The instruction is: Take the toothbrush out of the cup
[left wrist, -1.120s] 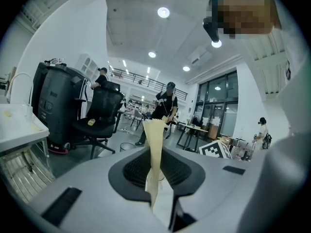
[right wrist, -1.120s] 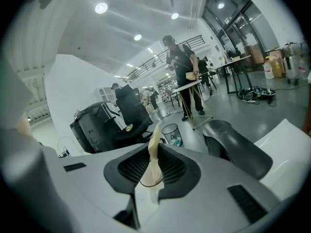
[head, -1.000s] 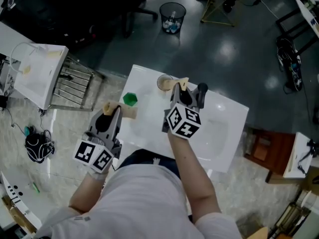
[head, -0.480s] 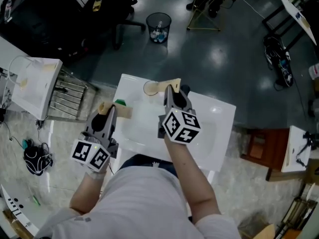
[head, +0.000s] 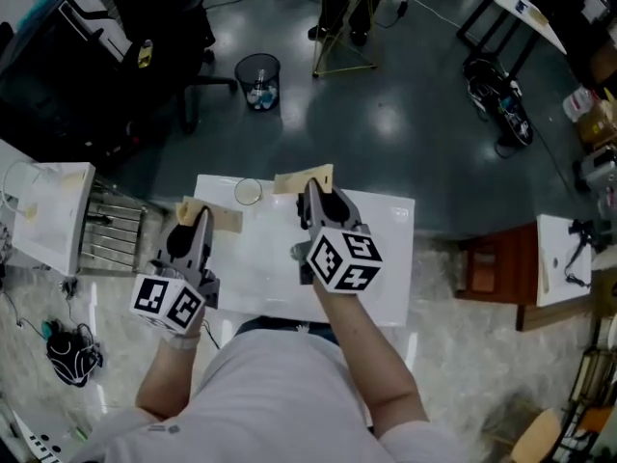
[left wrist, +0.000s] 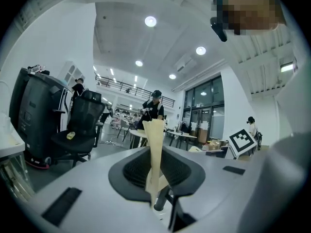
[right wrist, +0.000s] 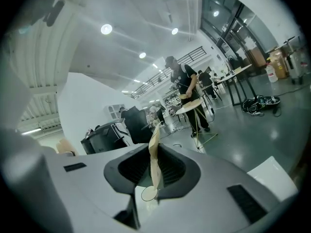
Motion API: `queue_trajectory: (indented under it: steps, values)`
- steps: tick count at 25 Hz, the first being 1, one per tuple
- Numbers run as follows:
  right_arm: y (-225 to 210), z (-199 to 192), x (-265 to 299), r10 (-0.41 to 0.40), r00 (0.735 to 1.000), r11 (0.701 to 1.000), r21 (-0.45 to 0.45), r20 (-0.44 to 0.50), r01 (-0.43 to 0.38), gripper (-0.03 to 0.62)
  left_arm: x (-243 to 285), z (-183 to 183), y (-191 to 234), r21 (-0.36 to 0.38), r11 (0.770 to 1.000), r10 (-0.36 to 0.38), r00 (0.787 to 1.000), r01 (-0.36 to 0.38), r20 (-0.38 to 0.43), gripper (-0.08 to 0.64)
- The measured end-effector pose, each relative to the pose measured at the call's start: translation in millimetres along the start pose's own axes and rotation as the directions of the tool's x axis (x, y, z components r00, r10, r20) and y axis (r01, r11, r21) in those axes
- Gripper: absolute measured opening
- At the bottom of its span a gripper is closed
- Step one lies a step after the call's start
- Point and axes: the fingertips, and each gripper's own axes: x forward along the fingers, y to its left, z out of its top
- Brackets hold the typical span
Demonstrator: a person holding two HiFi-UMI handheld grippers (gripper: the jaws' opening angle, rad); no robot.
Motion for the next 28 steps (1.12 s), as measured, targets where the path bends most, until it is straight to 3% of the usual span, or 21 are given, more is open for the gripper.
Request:
queue_trajectory:
  steps: [15, 28]
  values:
    - [-78.2, 70.8, -110.1, -0.086, 0.990, 0.995, -0.042, 0.114, 0.091, 0.063, 64.9, 3.3, -104.8, 0.018, 0.988, -0.153, 0.988, 0.153, 0.030, 0.063]
    - [-156.4, 94.0, -196.2, -0.225, 0.962, 0.970, -0.059, 0.155, 0.236, 0.061, 105.9, -14.5, -183.4, 0.035, 0.961, -0.276, 0.961, 0.276, -0.011, 0.063]
